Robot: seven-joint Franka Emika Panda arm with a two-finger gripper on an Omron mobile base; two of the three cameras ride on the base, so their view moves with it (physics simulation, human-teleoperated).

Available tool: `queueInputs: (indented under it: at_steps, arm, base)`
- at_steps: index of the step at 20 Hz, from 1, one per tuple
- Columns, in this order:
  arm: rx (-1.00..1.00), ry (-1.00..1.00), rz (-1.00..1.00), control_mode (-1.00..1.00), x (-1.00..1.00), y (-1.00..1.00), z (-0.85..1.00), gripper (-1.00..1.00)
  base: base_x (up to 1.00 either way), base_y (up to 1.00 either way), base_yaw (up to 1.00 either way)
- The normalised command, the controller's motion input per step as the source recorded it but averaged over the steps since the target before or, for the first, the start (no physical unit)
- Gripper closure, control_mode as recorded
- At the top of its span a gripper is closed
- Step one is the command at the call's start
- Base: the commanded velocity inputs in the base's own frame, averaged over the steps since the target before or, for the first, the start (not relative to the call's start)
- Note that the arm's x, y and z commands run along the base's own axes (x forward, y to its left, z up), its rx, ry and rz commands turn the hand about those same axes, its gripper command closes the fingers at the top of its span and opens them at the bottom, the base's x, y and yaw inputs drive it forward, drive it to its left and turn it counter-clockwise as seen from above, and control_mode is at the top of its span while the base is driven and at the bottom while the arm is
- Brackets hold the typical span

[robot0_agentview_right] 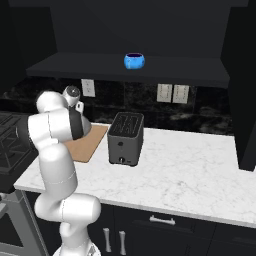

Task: Pick the kettle from the counter and place it on the tray. Then pick the mug from the cabinet and place it on the tray. Then close the cabinet doors.

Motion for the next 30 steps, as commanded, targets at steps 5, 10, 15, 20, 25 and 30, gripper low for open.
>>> queueInputs:
  at_steps: [5, 10, 15, 20, 25, 30]
  arm:
    - [0.03, 0.01, 0.02, -1.0, 0.01, -0.14, -0.17, 1.0]
    - [0.0, 0.0, 0.0, -1.0, 0.04, -0.07, -0.22, 1.0]
    - [0.0, 0.0, 0.0, -1.0, 0.0, 0.0, -0.25, 1.0]
    - [0.0, 0.0, 0.0, -1.0, 0.0, 0.0, -0.31, 1.0]
    - [0.0, 0.0, 0.0, -1.0, -0.01, -0.09, -0.29, 1.0]
    - [-0.04, -0.01, 0.0, -1.0, -0.11, -0.11, -0.21, -1.0]
  base:
    - [0.0, 0.0, 0.0]
    - [0.0, 0.0, 0.0]
    - [0.0, 0.0, 0.0]
    - [0.0, 0.0, 0.0]
    - [0.0, 0.0, 0.0]
    - [0.0, 0.0, 0.0]
